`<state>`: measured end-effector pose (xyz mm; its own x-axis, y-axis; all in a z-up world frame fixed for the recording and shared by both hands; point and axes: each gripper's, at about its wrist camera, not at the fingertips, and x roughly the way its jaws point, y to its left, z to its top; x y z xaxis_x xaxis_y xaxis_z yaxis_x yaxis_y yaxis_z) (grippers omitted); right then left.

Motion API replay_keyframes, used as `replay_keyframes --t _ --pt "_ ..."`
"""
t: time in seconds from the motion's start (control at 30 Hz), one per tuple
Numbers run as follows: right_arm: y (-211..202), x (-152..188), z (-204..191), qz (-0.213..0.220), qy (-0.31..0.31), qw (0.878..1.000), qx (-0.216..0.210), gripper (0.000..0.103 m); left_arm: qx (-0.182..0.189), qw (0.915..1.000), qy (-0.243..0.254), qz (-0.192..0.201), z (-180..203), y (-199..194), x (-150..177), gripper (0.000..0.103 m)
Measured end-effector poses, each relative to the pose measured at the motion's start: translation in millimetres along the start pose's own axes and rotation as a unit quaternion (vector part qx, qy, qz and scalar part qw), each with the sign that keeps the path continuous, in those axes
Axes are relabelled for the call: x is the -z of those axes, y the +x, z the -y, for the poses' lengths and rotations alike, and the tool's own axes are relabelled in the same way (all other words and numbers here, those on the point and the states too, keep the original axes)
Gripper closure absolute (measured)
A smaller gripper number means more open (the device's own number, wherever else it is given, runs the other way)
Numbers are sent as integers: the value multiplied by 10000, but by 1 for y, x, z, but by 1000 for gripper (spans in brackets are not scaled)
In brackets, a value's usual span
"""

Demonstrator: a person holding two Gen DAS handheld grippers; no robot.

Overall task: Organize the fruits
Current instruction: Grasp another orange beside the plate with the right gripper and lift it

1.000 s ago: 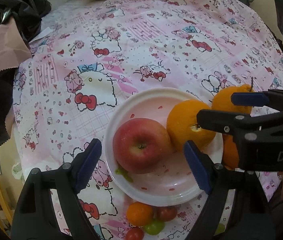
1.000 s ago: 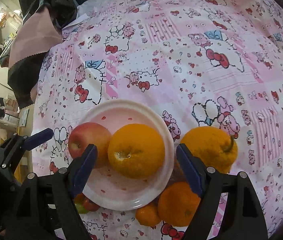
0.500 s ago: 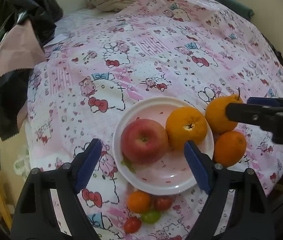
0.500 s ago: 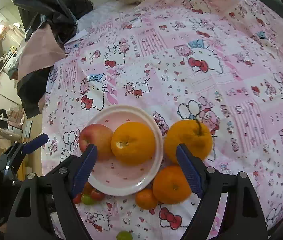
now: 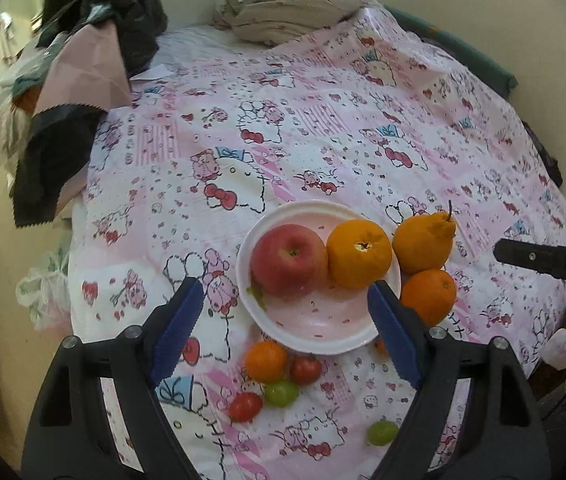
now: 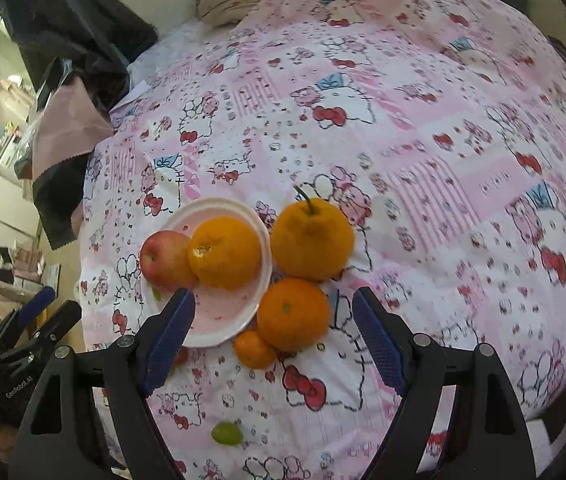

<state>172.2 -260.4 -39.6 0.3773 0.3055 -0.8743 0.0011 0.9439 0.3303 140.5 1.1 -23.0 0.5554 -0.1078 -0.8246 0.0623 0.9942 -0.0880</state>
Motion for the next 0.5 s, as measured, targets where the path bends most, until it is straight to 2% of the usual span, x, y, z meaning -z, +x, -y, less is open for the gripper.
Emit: replay_keyframes --t 0.27,0.5 --pt "-13 33 18 -8 256 9996 -72 19 -6 9993 -373 77 -7 -16 20 21" --pt "-9 39 29 -62 570 9983 -140 19 -109 9988 -470 -25 -6 -17 35 21"
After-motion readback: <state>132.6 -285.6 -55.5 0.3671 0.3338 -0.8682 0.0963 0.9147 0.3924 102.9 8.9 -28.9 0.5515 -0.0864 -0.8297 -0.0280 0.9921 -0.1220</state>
